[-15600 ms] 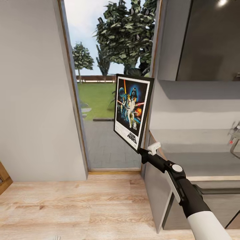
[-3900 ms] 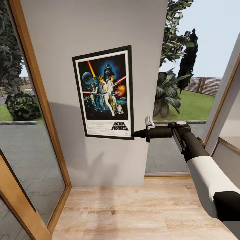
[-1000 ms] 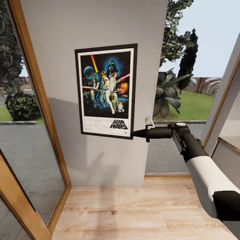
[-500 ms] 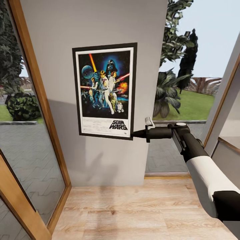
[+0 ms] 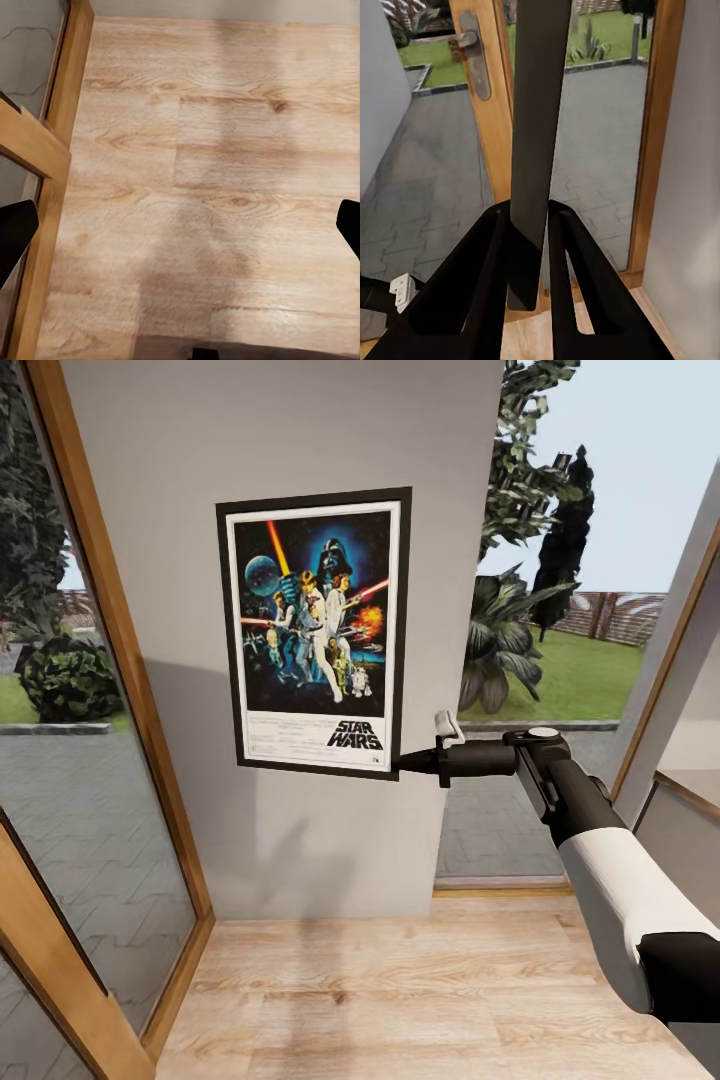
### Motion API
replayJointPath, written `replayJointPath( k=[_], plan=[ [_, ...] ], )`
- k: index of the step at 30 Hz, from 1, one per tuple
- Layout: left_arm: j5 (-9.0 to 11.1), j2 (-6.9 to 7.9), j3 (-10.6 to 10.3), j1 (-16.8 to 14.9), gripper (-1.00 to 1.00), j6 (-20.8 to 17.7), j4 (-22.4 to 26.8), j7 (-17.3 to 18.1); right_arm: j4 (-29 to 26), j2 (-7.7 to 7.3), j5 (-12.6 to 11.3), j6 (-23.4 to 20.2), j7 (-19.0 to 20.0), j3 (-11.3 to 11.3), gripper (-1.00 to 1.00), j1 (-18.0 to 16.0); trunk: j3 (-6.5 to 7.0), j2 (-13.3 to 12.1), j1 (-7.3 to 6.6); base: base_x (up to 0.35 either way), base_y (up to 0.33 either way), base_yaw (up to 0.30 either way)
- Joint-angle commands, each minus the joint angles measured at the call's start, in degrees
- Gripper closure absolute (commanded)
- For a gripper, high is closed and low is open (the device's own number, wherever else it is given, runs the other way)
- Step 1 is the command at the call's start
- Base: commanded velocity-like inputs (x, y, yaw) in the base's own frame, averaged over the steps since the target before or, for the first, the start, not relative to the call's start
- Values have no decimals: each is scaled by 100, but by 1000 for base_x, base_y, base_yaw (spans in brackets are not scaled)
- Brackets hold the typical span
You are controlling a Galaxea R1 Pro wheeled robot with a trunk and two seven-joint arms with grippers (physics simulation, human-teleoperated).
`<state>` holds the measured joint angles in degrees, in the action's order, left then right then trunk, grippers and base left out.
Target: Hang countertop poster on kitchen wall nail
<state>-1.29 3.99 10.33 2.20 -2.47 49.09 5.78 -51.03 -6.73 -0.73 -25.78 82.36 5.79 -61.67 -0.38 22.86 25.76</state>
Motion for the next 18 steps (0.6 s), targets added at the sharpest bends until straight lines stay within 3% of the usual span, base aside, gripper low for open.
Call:
replayJointPath(
  k=[1,18],
  plan=[
    [-13,-3,18,2,-100,-26,12,38,-3,-4,-10,-76,17,10,100,-3,-4,6,3,0,0,0],
    [-18,-3,21,2,-100,-26,12,37,-12,-4,-6,-76,11,10,100,-3,-4,6,3,0,0,0]
  ],
)
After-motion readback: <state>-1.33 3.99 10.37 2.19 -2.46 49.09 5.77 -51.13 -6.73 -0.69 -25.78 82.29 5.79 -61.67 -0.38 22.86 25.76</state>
